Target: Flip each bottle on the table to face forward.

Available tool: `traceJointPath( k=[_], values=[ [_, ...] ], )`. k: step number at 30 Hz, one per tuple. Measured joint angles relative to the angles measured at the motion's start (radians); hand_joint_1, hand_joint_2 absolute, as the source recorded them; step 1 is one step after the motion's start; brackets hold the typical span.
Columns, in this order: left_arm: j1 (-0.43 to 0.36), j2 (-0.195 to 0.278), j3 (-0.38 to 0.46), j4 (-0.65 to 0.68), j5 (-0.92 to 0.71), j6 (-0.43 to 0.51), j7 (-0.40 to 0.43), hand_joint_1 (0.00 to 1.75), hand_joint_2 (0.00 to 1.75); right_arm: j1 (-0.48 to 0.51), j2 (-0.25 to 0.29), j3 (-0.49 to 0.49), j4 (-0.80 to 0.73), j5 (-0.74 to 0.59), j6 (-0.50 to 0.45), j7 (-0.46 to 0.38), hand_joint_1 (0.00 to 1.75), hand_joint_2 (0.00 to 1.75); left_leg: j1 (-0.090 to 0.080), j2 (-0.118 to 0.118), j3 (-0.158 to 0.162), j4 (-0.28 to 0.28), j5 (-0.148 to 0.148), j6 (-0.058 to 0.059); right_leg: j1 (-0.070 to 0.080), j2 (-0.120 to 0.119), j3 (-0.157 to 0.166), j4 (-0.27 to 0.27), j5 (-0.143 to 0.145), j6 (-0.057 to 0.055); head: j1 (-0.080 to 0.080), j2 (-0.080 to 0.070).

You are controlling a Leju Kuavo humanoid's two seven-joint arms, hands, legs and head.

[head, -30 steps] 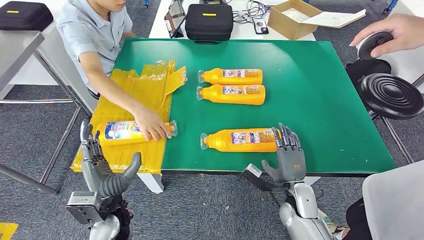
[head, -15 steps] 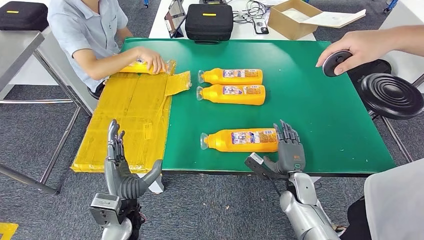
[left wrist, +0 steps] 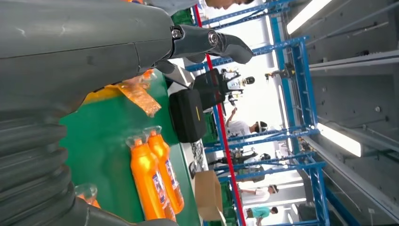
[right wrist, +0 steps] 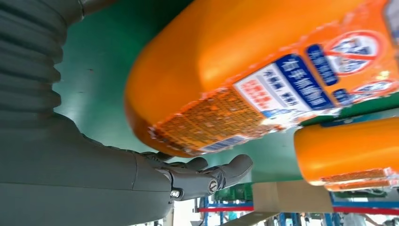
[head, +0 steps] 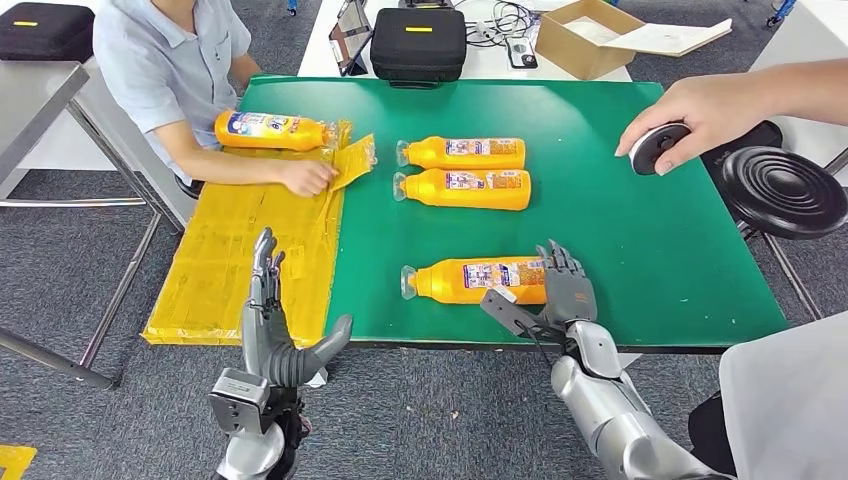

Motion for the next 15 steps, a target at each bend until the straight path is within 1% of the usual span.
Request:
traceJointPath(
  k=[9, 15],
  values=[
    [-0.036, -0.001, -0.020, 0.024, 0.021, -0.010, 0.002, 0.00, 1.75, -0.041, 0.027, 0.042, 0.050, 0.056, -0.004, 0.001, 0.00, 1.75, 0.000, 0.000, 0.000, 0.000, 0.000, 0.000, 0.000, 0.000, 0.000, 0.000, 0.000, 0.000, 0.000, 0.000],
    [-0.047, -0.006, -0.026, 0.031, 0.031, -0.012, 0.001, 0.00, 1.75, -0.059, 0.040, 0.059, 0.066, 0.059, 0.002, 0.002, 0.00, 1.75, 0.000, 0.000, 0.000, 0.000, 0.000, 0.000, 0.000, 0.000, 0.000, 0.000, 0.000, 0.000, 0.000, 0.000]
  ],
)
